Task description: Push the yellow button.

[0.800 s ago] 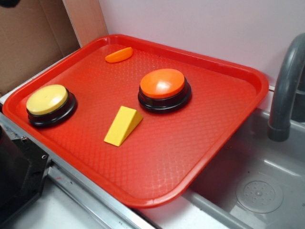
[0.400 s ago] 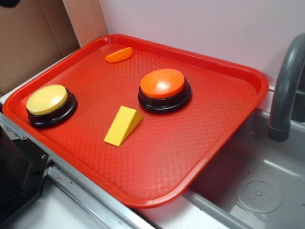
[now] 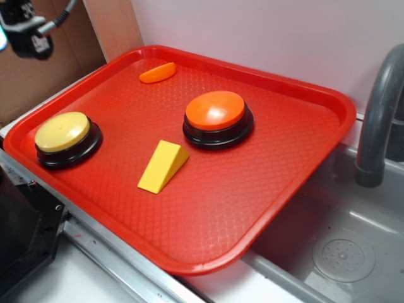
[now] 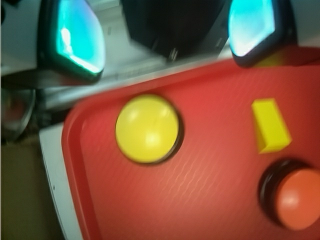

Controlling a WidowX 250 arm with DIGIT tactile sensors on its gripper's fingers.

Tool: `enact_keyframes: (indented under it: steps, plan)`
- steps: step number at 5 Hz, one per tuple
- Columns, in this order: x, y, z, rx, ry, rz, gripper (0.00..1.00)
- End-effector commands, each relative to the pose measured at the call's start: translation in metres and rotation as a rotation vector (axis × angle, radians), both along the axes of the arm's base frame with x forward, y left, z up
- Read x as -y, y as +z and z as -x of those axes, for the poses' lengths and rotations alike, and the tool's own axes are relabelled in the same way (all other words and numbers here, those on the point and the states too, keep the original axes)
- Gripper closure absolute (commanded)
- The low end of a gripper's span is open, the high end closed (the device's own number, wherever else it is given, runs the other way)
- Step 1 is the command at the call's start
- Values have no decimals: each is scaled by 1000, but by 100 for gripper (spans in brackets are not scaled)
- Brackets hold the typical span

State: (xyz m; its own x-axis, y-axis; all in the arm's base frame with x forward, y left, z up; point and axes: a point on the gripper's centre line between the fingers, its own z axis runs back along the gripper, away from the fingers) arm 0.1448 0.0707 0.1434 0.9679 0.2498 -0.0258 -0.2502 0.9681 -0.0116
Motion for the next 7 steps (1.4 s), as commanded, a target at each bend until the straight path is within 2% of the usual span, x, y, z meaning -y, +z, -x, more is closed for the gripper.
enact_keyframes:
  steps: [1,2,4,5,6,7]
  plan:
    - [-2,-77,-32,-21,-141,-132,0]
    - [-7,-98,-32,9,-181,-116,0]
    - [-3,-100,-34,5,-155,-101,0]
    - [-8,-81,-39,7,-148,-93,0]
    - [-10,-37,-41,57,-124,-137,0]
    - [-13,-19,-36,81,-92,-159,0]
